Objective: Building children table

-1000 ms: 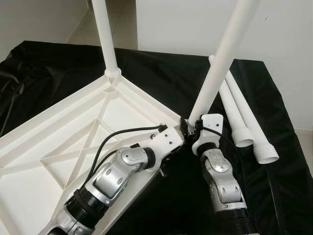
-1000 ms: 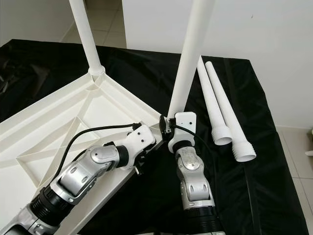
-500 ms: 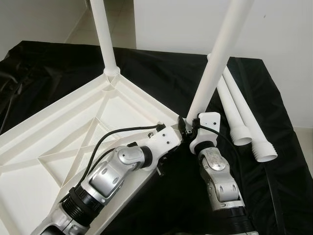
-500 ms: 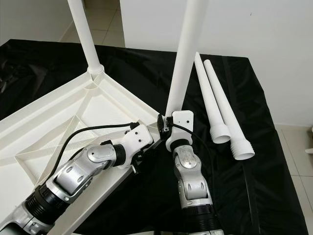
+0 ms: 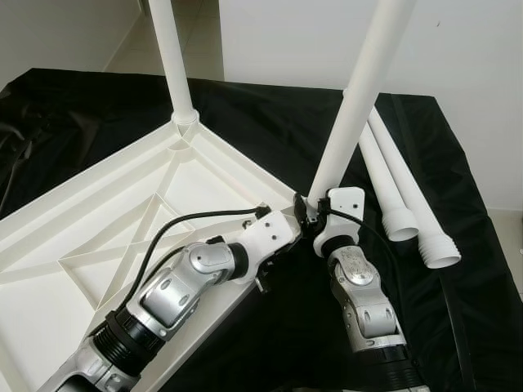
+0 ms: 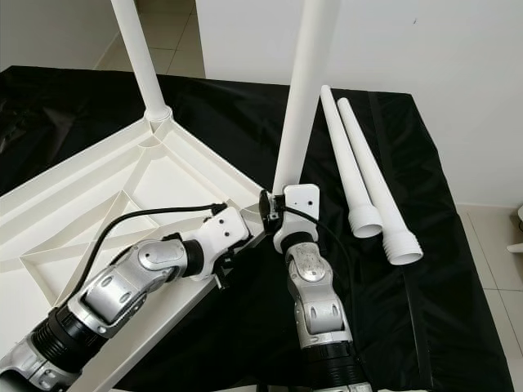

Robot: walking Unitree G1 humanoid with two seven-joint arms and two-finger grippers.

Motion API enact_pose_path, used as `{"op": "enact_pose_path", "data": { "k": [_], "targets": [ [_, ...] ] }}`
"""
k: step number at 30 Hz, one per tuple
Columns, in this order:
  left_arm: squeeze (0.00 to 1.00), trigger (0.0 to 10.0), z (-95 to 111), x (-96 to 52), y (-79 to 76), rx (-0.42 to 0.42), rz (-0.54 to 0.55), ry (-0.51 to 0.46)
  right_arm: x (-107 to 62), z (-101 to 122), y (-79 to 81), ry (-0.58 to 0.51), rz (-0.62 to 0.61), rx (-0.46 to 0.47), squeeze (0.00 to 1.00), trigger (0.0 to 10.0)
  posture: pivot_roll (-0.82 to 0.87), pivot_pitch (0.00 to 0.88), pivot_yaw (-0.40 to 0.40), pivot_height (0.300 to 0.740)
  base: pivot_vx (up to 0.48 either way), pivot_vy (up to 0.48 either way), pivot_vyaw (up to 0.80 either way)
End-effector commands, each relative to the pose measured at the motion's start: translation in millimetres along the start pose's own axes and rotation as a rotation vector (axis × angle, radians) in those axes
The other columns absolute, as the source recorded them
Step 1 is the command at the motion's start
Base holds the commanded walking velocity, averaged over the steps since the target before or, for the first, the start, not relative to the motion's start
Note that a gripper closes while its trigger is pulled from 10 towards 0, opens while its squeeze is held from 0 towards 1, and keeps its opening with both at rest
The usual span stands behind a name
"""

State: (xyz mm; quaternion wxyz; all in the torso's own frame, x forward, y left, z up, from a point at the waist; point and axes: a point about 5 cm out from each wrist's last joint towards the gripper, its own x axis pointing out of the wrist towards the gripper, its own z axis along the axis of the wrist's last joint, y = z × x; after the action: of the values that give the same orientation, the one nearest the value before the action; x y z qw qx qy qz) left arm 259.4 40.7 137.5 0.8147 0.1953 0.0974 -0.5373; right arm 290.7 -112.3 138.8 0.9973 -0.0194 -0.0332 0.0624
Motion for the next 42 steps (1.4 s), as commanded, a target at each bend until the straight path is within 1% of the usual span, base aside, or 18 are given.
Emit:
{"op": "enact_pose_path", "data": {
  "k": [1, 2, 5, 8, 9, 10, 13, 14, 15, 18, 19, 20, 27, 30, 31, 37, 38, 42],
  "targets": [
    [0.00, 10.0, -6.9, -6.5, -19.1, -0.001, -0.283, 0.021, -5.8, -12.7, -29.6, 0.053, -0.082, 0.042, 0.00, 10.0, -0.06, 0.125, 0.020, 0.740, 0.000, 0.000, 0.00],
    [0.00, 10.0, -7.4, -6.0, -19.7, -0.001, -0.285, 0.025, -7.1, -12.3, -32.0, 0.041, -0.050, 0.070, 1.00, 10.0, -0.06, 0.125, 0.020, 0.740, 0.000, 0.000, 0.00],
    [0.00, 10.0, -7.8, -5.4, -20.0, 0.000, -0.285, 0.028, -8.6, -12.2, -35.1, 0.030, -0.023, 0.095, 1.00, 10.0, -0.06, 0.125, 0.020, 0.740, 0.000, 0.000, 0.00],
    [0.00, 10.0, -8.7, -4.1, -18.6, 0.004, -0.267, 0.035, -12.3, -0.5, -50.1, -0.076, 0.126, 0.056, 1.00, 10.0, -0.06, 0.125, 0.018, 0.740, 0.000, 0.000, 0.00],
    [0.00, 10.0, -8.7, -4.1, -18.6, 0.004, -0.267, 0.035, -12.3, -0.5, -50.1, -0.076, 0.126, 0.056, 1.00, 10.0, -0.06, 0.125, 0.018, 0.740, 0.000, 0.000, 0.00],
    [0.00, 10.0, -8.9, -3.6, -18.2, 0.005, -0.261, 0.037, -13.4, 2.0, -55.3, -0.090, 0.161, 0.041, 0.00, 10.0, -0.06, 0.124, 0.018, 0.740, 0.000, 0.000, 0.00],
    [0.00, 10.0, -9.0, -3.3, -18.0, 0.005, -0.258, 0.037, -14.1, 5.4, -61.0, -0.107, 0.187, 0.028, 0.00, 10.0, -0.06, 0.124, 0.017, 0.740, 0.000, 0.000, 0.00],
    [0.00, 10.0, -8.9, -2.7, -17.3, 0.005, -0.251, 0.038, -15.2, 10.6, -69.6, -0.129, 0.232, 0.008, 0.00, 10.0, -0.06, 0.123, 0.017, 0.740, 0.000, 0.000, 0.00],
    [0.00, 10.0, -8.9, -2.7, -17.3, 0.005, -0.251, 0.038, -15.2, 10.6, -69.6, -0.129, 0.232, 0.008, 0.00, 10.0, -0.06, 0.123, 0.017, 0.740, 0.000, 0.000, 0.00],
    [0.00, 10.0, -8.4, -2.4, -16.2, -0.003, -0.244, 0.034, -15.9, 15.9, -78.9, -0.145, 0.284, -0.003, 0.00, 10.0, -0.06, 0.124, 0.017, 0.740, 0.000, 0.000, 0.00],
    [0.00, 3.1, -7.3, -3.0, -15.7, -0.008, -0.242, 0.023, -15.2, 17.6, -81.5, -0.148, 0.294, -0.004, 0.00, 10.0, -0.06, 0.122, 0.016, 0.740, 0.000, 0.000, 0.00],
    [0.00, 0.0, -6.5, -3.5, -15.6, -0.012, -0.240, 0.014, -14.9, 18.8, -83.2, -0.150, 0.302, -0.004, 0.00, 10.0, -0.06, 0.121, 0.016, 0.740, 0.000, 0.000, 0.00],
    [0.00, 0.0, -4.6, -6.5, -16.9, -0.020, -0.254, 0.000, -12.6, 20.9, -86.3, -0.153, 0.349, -0.005, 0.00, 10.0, -0.05, 0.120, 0.013, 0.740, 0.000, 0.000, 0.00],
    [0.00, 0.0, -5.3, -6.8, -15.8, -0.015, -0.242, 0.004, -13.3, 19.1, -84.0, -0.141, 0.399, -0.010, 0.00, 10.0, -0.04, 0.118, 0.013, 0.740, 0.000, 0.000, 0.00],
    [0.00, 10.0, -6.4, -6.2, -14.5, -0.005, -0.229, 0.014, -14.2, 18.0, -81.9, -0.131, 0.431, -0.008, 0.00, 10.0, -0.04, 0.118, 0.013, 0.740, 0.000, 0.000, 0.00],
    [0.00, 10.0, -11.4, -2.8, -11.0, 0.011, -0.196, 0.054, -18.5, 13.9, -78.2, -0.092, 0.533, -0.016, 0.00, 10.0, -0.04, 0.116, 0.011, 0.740, 0.000, 0.000, 0.00],
    [0.00, 10.0, -12.0, -1.0, -7.5, 0.007, -0.173, 0.062, -19.8, 11.7, -80.6, -0.073, 0.556, -0.039, 0.00, 10.0, -0.04, 0.115, 0.010, 0.740, 0.000, 0.000, 0.00],
    [0.00, 10.0, -11.9, 0.3, -4.2, 0.011, -0.149, 0.067, -20.3, 9.4, -84.6, -0.049, 0.577, -0.058, 0.00, 10.0, -0.04, 0.113, 0.008, 0.740, 0.000, 0.000, 0.00]
  ]
}}
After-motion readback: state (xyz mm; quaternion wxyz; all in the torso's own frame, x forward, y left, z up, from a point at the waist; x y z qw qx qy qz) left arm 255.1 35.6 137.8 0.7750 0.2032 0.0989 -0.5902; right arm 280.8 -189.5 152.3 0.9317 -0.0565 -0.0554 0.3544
